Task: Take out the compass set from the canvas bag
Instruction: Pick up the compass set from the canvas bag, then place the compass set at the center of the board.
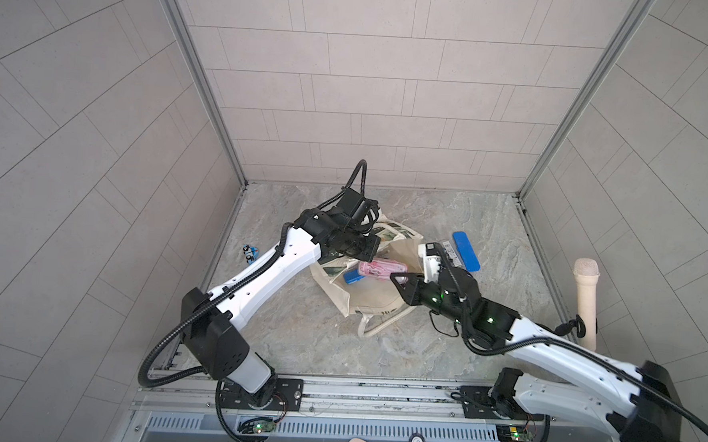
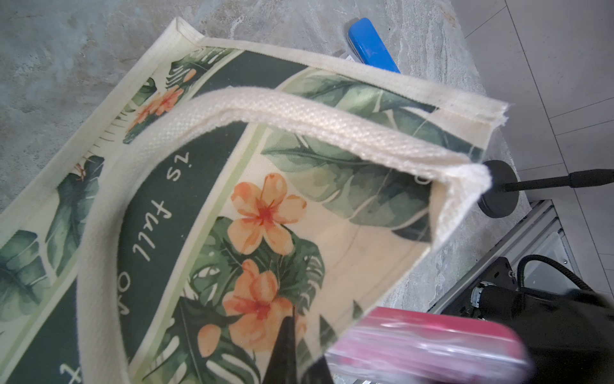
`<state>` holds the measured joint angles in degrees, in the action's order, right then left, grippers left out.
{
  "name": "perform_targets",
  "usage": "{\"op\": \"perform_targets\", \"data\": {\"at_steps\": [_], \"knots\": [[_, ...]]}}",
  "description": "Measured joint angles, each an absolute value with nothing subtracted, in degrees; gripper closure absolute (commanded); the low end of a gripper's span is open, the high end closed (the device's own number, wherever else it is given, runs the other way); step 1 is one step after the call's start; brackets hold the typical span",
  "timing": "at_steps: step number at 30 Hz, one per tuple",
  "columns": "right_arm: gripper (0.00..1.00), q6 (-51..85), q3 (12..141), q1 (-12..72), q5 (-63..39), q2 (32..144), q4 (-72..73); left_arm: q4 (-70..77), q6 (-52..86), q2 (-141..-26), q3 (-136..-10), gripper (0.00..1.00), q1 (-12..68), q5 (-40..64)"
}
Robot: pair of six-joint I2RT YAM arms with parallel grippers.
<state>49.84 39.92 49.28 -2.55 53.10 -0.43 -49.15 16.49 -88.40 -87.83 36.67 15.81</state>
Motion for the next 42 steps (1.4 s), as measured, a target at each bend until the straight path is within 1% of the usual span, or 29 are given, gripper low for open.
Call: {"op": "perform_targets", "data": {"at_steps": [5,9,12,16,24,28,31,35,39,42], "knots": [[0.83,46.7,41.0,46.5,2.7,36.5,-13.7,-49.3,16.4,-88.4,-87.8,1.00,36.7,15.5],[0.83,44.8,45.3,41.8,5.2,29.2,-23.2,-49.6,16.1,-88.4,-87.8,1.00,36.7,15.2],[0.83,43.0,50.4,39.2,6.6,27.6,-28.3,-49.8,16.0,-88.4,-87.8,1.00,36.7,15.0],[0.83,41.0,54.6,37.6,9.2,26.8,-32.6,-49.9,16.0,-88.4,-87.8,1.00,36.7,14.9],[0.84,40.7,54.4,36.8,14.5,27.0,-36.5,-50.5,16.0,-88.4,-88.0,1.00,36.7,14.9],[0.86,42.5,52.7,33.9,15.3,27.7,-36.8,-50.9,15.8,-88.4,-88.6,1.00,36.7,14.9],[0.86,44.8,51.0,28.9,13.2,29.4,-36.8,-50.9,15.6,-88.4,-88.9,1.00,36.6,14.9],[0.87,48.3,46.5,17.8,5.2,34.2,-34.0,-50.9,15.6,-88.4,-88.9,1.00,36.6,15.0],[0.88,54.1,37.2,7.8,-2.9,37.7,-25.8,-50.9,15.6,-88.5,-88.9,1.00,36.7,15.2],[0.87,59.9,28.2,3.3,-6.0,39.0,-18.2,-50.9,15.5,-89.1,-89.4,1.00,36.6,15.5]]}}
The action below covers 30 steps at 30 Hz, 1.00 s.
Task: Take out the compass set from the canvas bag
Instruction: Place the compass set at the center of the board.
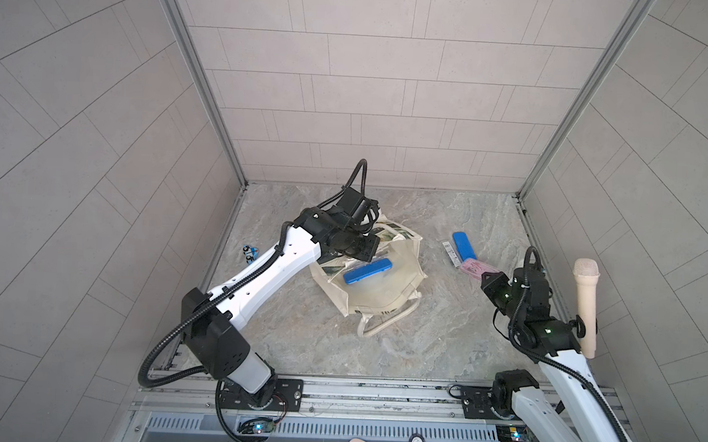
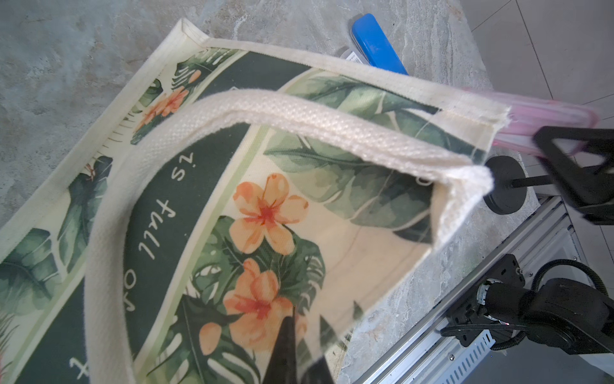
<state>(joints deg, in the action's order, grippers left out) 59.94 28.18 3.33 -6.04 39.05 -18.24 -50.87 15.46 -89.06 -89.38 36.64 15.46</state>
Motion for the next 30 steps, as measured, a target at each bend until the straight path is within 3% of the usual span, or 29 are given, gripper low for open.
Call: {"op": "perform_targets", "data": {"at_steps": [13,30], "knots": [[0.83,70.4,16.7,-4.8,-12.6,43.1,-3.2,-50.8,14.9,-90.3,-90.5,1.00,36.6,16.7],[0.44,69.6,14.8,-7.3,-16.2,44.0,-3.2,-50.7,15.0,-90.1,-90.1,1.00,36.6,16.6]]}}
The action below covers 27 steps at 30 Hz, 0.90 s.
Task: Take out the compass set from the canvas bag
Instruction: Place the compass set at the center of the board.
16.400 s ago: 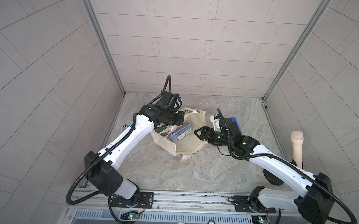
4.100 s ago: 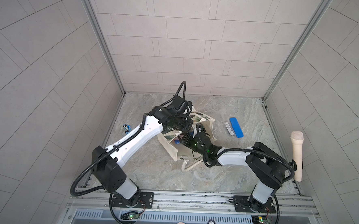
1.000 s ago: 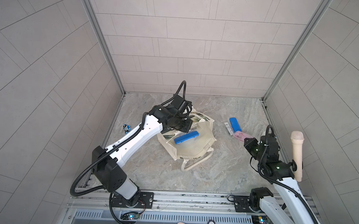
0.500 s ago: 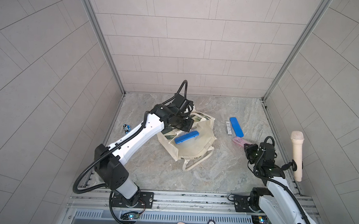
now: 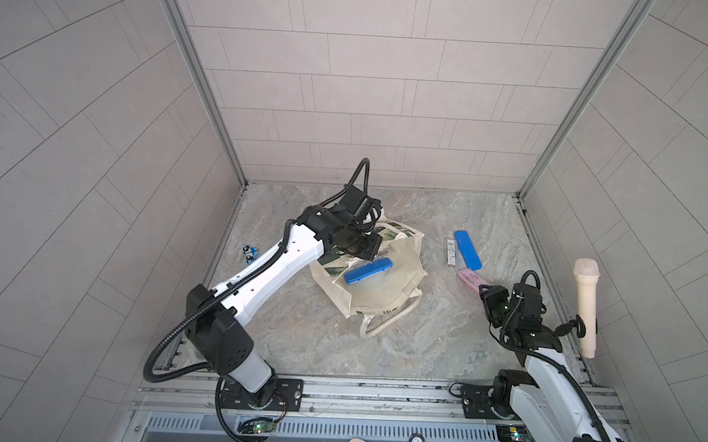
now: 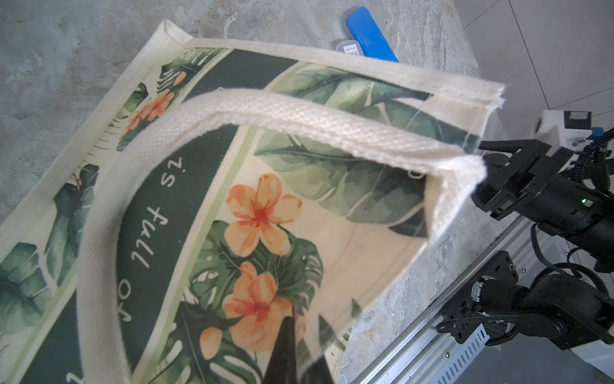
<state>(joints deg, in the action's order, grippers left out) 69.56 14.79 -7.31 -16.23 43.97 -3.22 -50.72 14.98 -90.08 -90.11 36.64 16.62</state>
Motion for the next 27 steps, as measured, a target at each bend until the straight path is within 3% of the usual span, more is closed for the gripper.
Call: {"op": "perform_targets", "data": {"at_steps": [4,17,27], "knots": [[0.33,69.2,14.5,-7.6,-16.5,43.4,-4.6,-50.5,15.0,-89.3,-89.2,1.00,36.7,16.5],[0.31,67.6,16.4,-7.9,-16.9,42.6,-10.8,-49.1,16.1,-87.1,-86.3,1.00,36.7,15.9],[0.21,68.0,17.6,-7.9,-12.6,42.3,-19.5,-49.2,16.5,-86.8,-85.8,1.00,36.7,15.4]]}}
